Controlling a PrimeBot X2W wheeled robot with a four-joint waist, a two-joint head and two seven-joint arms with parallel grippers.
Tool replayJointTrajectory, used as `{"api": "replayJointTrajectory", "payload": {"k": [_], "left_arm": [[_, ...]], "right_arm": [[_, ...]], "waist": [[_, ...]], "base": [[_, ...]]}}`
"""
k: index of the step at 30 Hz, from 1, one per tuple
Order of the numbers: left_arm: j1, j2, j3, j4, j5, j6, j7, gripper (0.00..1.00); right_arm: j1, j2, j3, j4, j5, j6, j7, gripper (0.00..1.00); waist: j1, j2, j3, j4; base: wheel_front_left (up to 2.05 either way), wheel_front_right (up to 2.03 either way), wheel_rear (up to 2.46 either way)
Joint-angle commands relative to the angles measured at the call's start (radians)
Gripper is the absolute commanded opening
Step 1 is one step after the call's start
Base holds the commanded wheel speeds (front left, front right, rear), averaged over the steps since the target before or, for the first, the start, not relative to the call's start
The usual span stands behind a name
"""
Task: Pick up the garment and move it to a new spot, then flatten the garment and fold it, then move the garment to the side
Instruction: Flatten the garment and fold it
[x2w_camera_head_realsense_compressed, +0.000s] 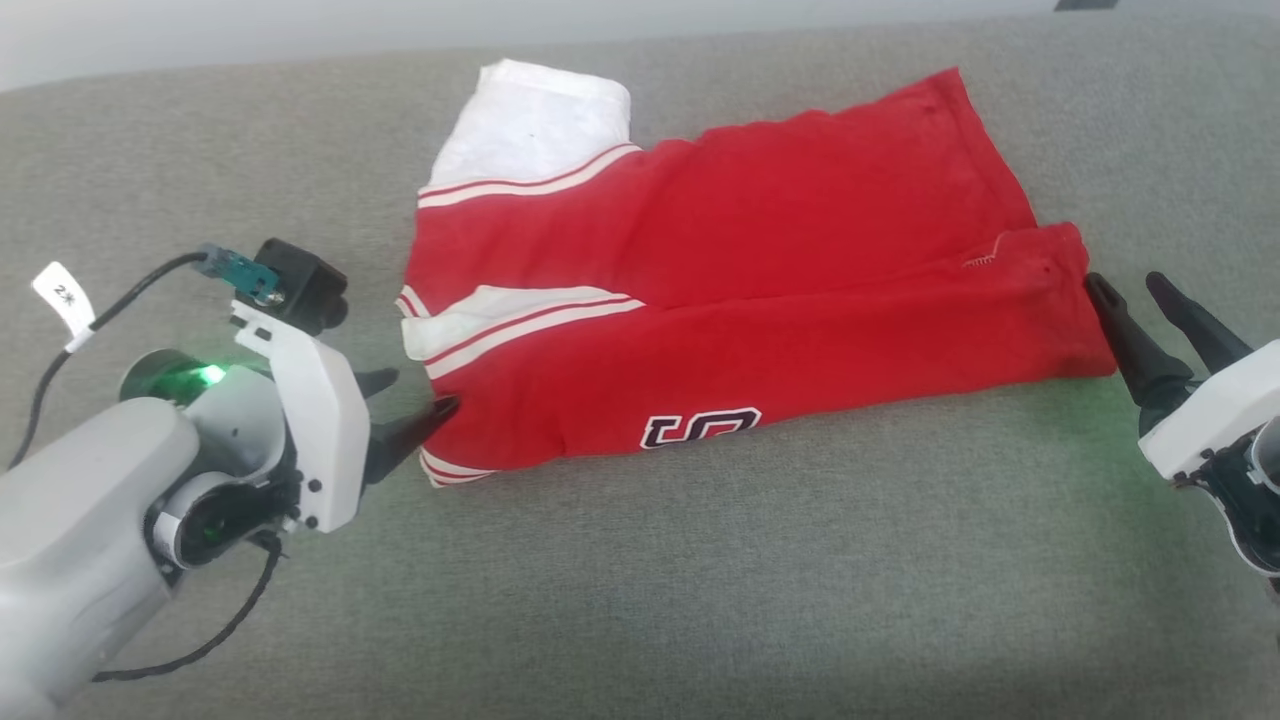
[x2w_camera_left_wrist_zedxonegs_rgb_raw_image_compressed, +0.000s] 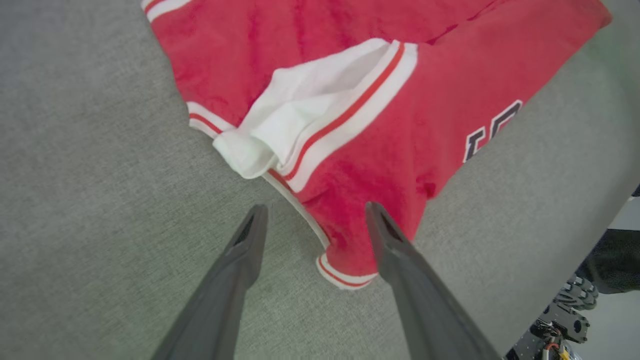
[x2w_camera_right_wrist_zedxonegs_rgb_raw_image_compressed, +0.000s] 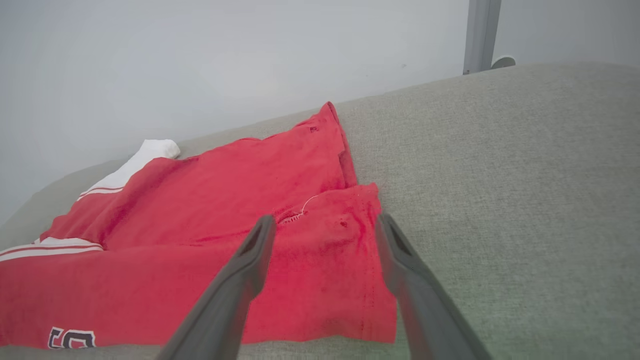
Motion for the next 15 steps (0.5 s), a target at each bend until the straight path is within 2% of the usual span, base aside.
{"api": "replayJointTrajectory", "payload": {"k": [1, 6, 15], "left_arm": [[0.014, 0.009, 0.0, -0.01, -0.03, 0.023, 0.03, 1.0], [0.024, 0.019, -0.007, -0.013, -0.079, 0.047, 0.102, 1.0], [0.055, -0.025, -0.027, 0.061, -0.184, 0.027, 0.222, 1.0]], "right_arm": [[0.002, 0.0, -0.002, -0.01, 0.001, -0.002, -0.002, 1.0], [-0.011, -0.003, -0.008, -0.021, -0.005, -0.002, -0.004, 1.0], [-0.024, -0.014, -0.01, -0.05, -0.018, -0.002, 0.008, 1.0]], "waist": [[0.0, -0.0001, 0.018, -0.016], [0.0, -0.0001, 0.045, -0.042], [0.0, -0.0001, 0.105, -0.082]], "base": [[0.0, 0.0, 0.0], [0.0, 0.0, 0.0], [0.0, 0.0, 0.0]]}}
